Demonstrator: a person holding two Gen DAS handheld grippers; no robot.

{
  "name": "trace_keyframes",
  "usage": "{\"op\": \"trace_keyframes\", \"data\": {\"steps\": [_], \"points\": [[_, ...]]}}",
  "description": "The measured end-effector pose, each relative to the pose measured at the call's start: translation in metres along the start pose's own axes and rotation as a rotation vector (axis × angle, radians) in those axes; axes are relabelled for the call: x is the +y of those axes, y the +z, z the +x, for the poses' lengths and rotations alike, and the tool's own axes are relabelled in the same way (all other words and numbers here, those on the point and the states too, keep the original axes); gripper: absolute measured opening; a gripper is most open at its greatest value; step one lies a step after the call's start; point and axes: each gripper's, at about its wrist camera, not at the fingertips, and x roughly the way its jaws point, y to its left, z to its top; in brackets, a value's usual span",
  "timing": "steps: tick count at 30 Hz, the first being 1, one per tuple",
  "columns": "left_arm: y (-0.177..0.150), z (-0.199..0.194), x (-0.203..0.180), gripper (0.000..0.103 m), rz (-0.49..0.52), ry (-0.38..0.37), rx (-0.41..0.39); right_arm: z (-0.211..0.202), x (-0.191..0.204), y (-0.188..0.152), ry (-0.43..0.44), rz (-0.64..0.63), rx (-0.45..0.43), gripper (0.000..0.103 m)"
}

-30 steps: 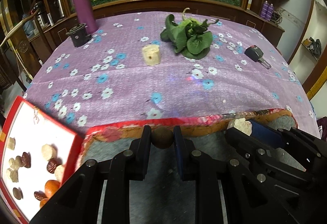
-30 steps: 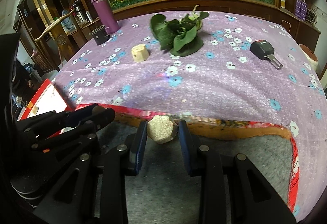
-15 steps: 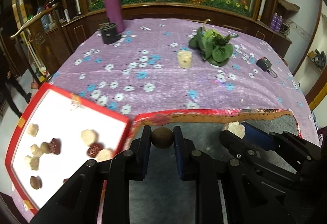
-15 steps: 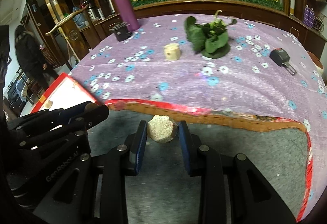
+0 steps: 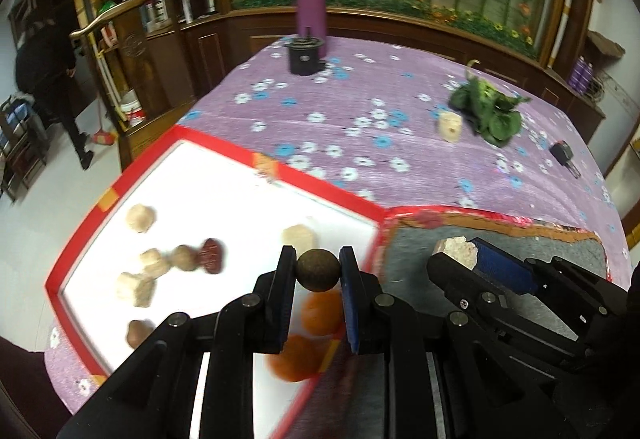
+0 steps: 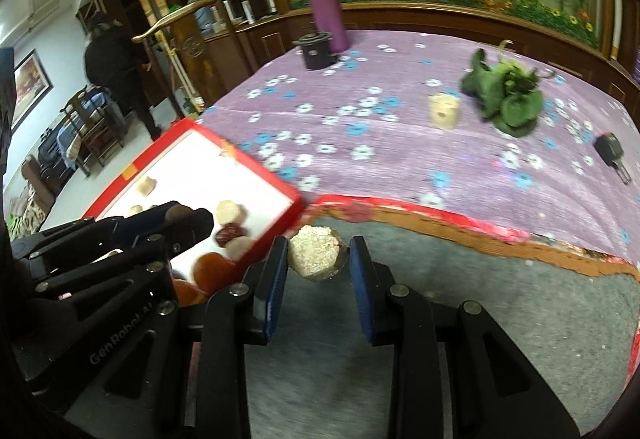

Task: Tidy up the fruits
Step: 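Carry the cake cube and longan from the mat over the white tray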

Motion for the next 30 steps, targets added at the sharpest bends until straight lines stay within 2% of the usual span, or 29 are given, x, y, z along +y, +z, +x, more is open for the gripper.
{"op": "trace_keyframes", "data": {"steps": [15, 30], "points": [[-0.006, -0.008, 0.075, 0.020, -0.099, 0.081, -0.003, 0.023, 0.077, 0.010, 0.077, -0.103, 0.019, 0.034], [-0.018, -0.001, 0.129, 0.020, -0.162, 0.126, 0.026, 0.042, 0.137, 0.007, 0.117, -0.169, 0.051, 0.034]]}}
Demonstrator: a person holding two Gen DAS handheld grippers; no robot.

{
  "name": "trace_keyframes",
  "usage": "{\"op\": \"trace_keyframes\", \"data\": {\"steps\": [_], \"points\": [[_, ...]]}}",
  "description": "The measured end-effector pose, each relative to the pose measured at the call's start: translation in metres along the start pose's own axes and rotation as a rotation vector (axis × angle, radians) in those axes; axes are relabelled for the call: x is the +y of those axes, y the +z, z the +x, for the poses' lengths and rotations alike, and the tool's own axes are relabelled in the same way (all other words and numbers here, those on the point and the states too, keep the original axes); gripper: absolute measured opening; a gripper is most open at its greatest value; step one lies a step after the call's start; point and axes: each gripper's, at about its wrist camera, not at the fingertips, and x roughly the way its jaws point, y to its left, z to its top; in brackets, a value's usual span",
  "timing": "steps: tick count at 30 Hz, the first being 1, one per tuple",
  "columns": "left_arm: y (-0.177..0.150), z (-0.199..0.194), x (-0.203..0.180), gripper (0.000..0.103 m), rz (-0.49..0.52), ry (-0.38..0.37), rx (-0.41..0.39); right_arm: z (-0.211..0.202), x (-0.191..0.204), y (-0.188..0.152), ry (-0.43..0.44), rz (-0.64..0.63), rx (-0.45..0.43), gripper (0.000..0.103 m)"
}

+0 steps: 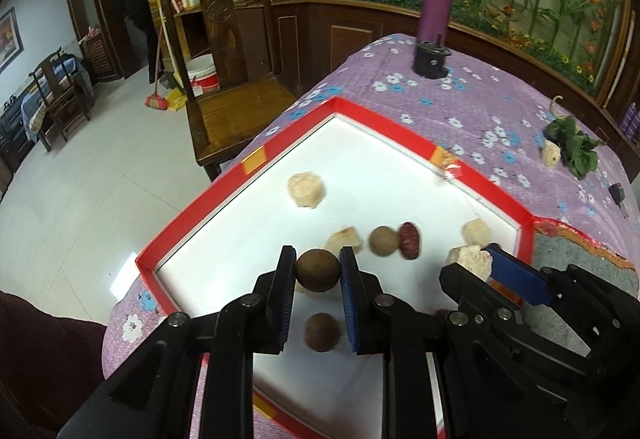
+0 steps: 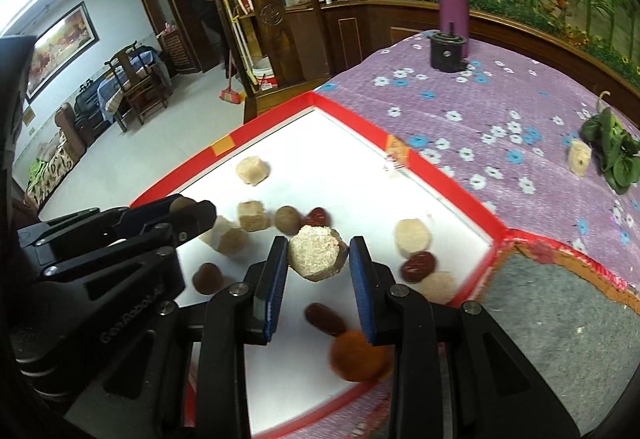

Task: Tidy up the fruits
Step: 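Carry the cake cube and longan from the mat over the white tray, then lower both held items toward the tray floor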

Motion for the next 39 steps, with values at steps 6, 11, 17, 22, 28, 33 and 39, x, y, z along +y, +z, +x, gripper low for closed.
{"op": "trace_keyframes", "data": {"steps": [6, 11, 17, 22, 28, 33, 39], "points": [[-0.002, 0.008, 0.014, 0.020, -0.008, 0.003, 0.010, 0.008, 0.014, -0.004, 0.009, 0.001, 0.017, 0.034], [-0.002, 0.013, 0.023, 0.020, -0.013, 0.001, 0.017, 0.010, 0.023, -0.008, 0.005, 0.004, 0.027, 0.034], [-0.006, 0.020, 0.030, 0.020, -0.006, -0.002, 0.028, 0.018, 0.029, -0.013, -0.005, 0.007, 0.042, 0.034], [-0.006, 0.026, 0.033, 0.020, 0.002, -0.009, 0.029, 0.022, 0.033, -0.020, -0.018, 0.016, 0.056, 0.034], [-0.007, 0.034, 0.039, 0.020, -0.001, -0.016, 0.041, 0.029, 0.033, -0.024, -0.030, 0.030, 0.068, 0.034], [-0.006, 0.040, 0.042, 0.020, -0.001, -0.018, 0.047, 0.034, 0.035, -0.025, -0.037, 0.033, 0.072, 0.034], [-0.006, 0.043, 0.041, 0.020, 0.005, -0.022, 0.050, 0.036, 0.037, -0.026, -0.041, 0.036, 0.074, 0.034]]}}
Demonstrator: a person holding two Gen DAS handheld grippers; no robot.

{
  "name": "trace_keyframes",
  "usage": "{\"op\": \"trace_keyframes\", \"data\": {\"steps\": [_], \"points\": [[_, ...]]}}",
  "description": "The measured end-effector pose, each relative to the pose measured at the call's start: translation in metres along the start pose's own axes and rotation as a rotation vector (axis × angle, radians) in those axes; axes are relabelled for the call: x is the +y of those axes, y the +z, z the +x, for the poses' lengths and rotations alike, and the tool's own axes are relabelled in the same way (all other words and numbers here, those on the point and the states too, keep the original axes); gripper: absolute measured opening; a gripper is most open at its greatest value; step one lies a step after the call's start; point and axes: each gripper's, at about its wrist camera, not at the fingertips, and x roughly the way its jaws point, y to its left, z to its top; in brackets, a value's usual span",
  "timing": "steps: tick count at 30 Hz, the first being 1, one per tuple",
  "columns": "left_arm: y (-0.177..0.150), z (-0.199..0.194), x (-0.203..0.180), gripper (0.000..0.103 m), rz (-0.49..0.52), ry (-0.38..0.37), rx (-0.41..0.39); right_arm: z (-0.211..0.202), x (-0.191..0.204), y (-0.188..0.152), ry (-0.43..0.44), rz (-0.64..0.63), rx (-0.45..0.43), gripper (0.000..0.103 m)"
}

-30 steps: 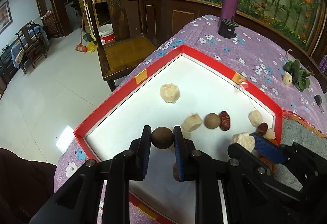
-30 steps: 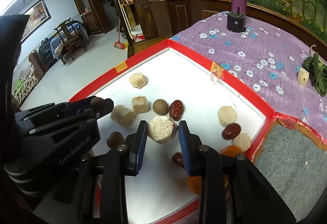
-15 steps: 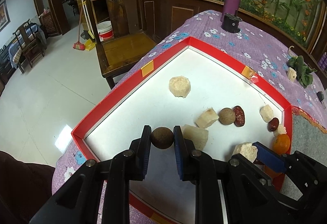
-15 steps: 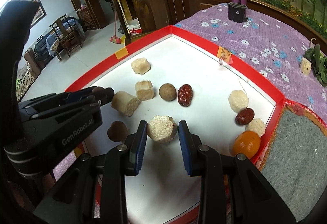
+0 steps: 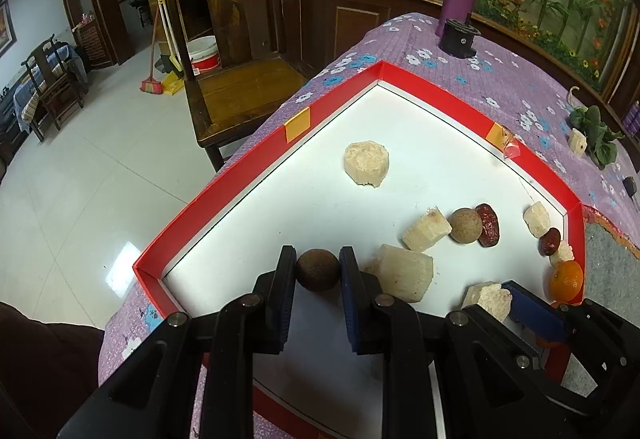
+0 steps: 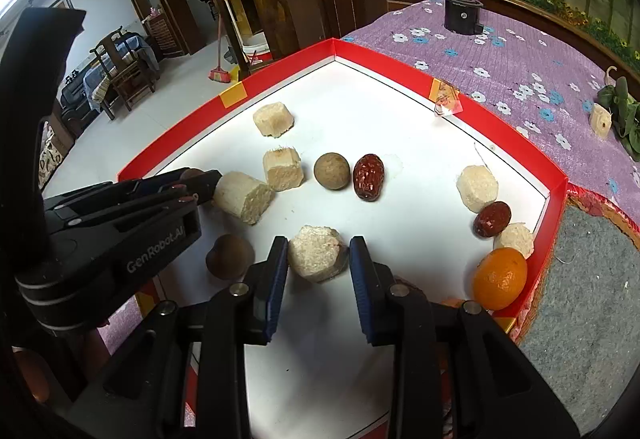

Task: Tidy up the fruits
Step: 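Lower both held items toward the tray floor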

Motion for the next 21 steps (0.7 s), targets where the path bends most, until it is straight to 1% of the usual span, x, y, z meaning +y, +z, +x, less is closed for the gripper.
{"op": "trace_keyframes", "data": {"steps": [21], "points": [[-0.0017, 0.0012, -0.0009, 0.021, 0.011, 0.014, -0.010, 0.0032, -0.0002, -0.0006, -0.012, -0.002, 0.001, 0.034]]}}
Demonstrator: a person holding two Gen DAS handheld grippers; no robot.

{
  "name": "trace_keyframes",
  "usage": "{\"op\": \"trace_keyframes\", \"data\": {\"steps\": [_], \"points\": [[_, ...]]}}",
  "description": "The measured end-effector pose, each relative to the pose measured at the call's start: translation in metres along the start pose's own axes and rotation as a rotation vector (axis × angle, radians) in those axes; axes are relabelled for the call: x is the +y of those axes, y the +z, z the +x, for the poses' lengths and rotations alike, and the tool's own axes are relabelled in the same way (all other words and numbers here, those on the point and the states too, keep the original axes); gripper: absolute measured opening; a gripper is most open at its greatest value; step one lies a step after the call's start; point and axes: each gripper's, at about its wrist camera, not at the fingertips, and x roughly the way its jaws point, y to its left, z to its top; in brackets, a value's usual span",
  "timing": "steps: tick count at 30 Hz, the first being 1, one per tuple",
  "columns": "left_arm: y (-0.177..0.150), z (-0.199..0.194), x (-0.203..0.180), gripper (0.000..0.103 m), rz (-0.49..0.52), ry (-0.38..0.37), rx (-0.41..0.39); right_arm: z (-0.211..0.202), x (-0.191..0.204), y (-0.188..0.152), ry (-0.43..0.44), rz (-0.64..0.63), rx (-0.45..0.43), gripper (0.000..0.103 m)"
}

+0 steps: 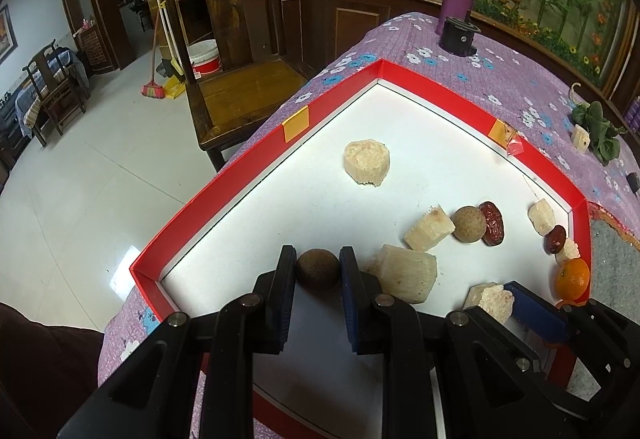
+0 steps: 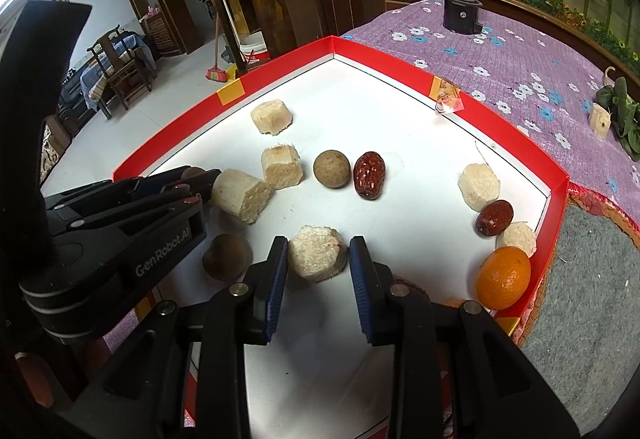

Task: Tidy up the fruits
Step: 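Lower both held items toward the tray floor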

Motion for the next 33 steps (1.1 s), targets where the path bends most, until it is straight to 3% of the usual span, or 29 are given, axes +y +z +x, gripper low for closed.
{"op": "trace_keyframes", "data": {"steps": [33], "points": [[-0.0015, -0.0003, 0.0069, 0.021, 0.000, 0.015, -0.007, 0.0028, 0.0044, 0.0017, -0.013, 0.000, -0.006, 0.034]]}}
